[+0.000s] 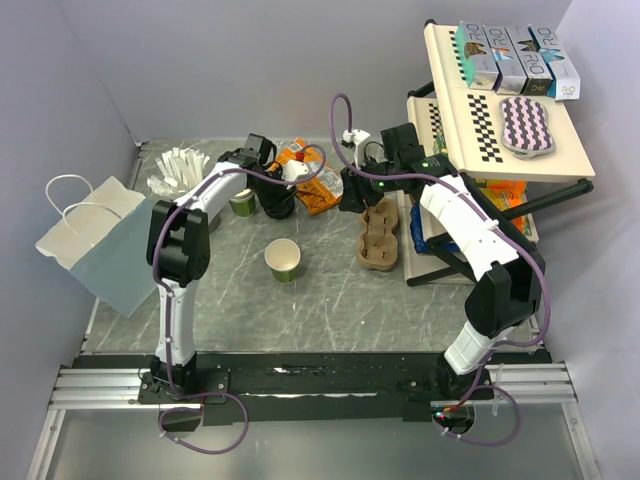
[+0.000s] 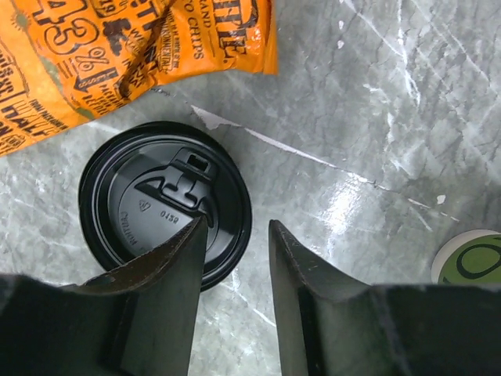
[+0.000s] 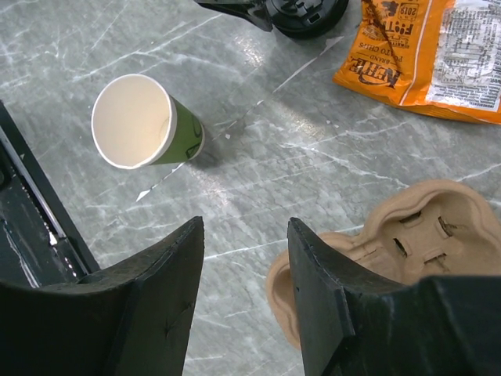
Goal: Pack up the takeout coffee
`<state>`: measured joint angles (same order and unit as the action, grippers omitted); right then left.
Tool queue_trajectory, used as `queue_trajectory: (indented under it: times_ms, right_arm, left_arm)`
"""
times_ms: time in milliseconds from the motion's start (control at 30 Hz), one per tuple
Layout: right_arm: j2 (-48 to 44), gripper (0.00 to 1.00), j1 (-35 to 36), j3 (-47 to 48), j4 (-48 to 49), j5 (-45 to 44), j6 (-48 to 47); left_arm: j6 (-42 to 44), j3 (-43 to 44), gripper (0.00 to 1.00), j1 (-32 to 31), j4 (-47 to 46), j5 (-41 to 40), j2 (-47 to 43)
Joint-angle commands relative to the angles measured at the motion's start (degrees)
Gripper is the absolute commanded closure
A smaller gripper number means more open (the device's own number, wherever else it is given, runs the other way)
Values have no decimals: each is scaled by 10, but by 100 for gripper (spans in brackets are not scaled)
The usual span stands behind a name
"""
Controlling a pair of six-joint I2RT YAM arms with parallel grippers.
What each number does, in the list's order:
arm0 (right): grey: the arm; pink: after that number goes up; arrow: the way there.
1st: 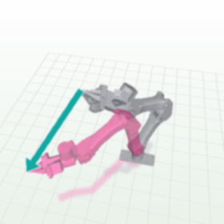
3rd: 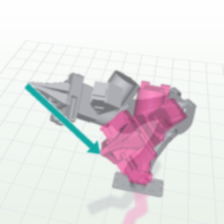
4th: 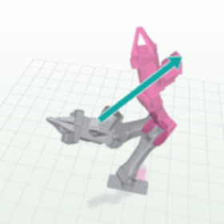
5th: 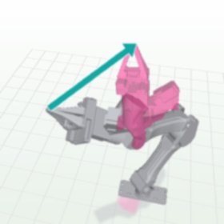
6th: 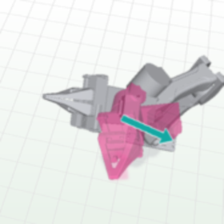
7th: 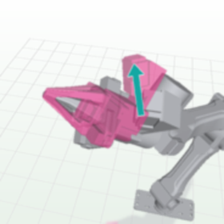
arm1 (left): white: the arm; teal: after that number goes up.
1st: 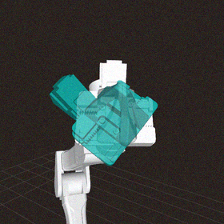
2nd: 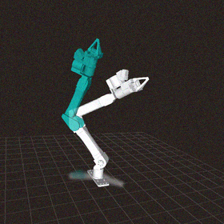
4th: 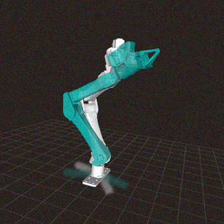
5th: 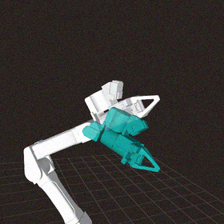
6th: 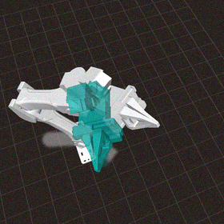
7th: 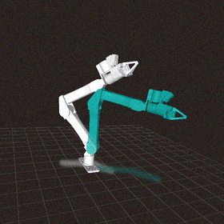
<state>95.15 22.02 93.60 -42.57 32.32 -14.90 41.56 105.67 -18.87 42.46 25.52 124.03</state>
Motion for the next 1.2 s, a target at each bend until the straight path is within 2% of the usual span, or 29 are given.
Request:
queue_trajectory:
  times_ms: [0, 300, 800, 1167]
  right_arm:
    - [-10, 46, -3, 12, -3, 7, -7]
    - [-12, 45, -3, 8, -1, 0, -9]
    - [-8, 44, -5, 6, -2, -5, -9]
    - [2, 44, -6, 17, -1, -4, -5]
  left_arm:
    - [7, -3, 58, -5, -19, 1, 2]
    - [5, -7, 63, -11, -29, -8, 9]
    - [3, -29, 65, -16, -41, -13, 7]
    - [4, -20, 81, -17, -38, -22, 12]
